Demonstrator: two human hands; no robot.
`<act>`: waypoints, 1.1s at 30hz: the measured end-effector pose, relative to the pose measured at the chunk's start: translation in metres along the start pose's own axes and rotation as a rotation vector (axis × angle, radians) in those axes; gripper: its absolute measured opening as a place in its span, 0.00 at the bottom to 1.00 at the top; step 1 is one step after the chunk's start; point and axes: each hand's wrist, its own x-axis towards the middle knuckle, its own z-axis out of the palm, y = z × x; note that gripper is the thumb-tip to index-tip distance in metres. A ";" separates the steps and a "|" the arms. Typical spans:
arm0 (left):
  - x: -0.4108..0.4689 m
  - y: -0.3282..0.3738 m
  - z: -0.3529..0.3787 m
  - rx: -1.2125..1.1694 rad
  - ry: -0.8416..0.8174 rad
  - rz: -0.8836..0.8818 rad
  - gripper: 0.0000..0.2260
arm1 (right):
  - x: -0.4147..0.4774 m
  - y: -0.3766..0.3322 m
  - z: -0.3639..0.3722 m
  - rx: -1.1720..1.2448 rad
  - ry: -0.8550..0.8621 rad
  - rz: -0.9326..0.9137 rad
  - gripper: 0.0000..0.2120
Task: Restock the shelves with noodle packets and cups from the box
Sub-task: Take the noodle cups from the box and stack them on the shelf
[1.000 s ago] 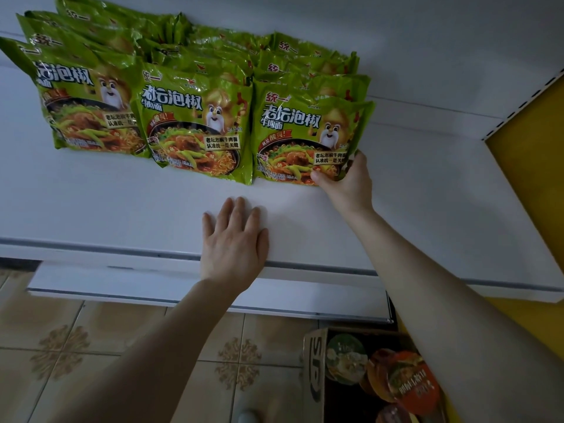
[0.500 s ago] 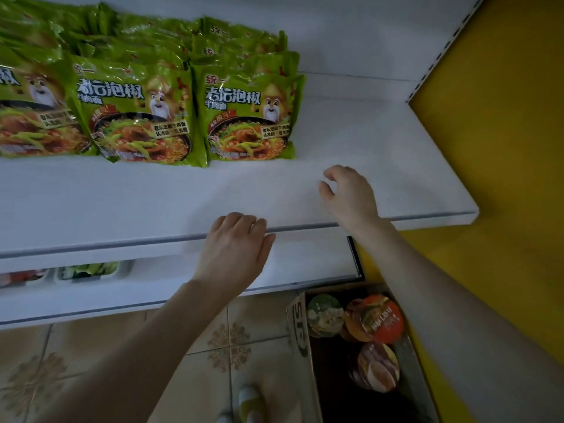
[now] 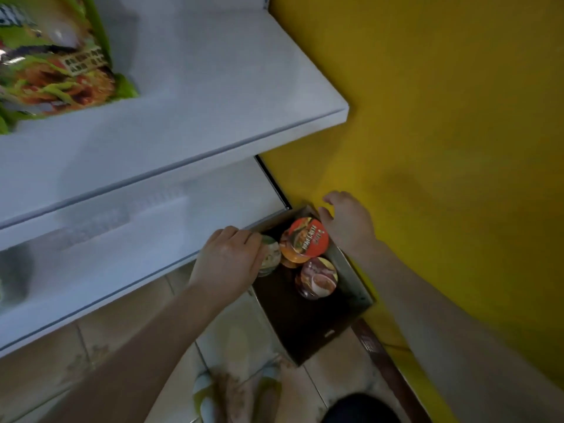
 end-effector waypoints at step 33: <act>-0.055 0.051 0.369 -0.079 -0.419 -0.022 0.12 | -0.029 0.250 0.373 0.424 -0.093 0.741 0.21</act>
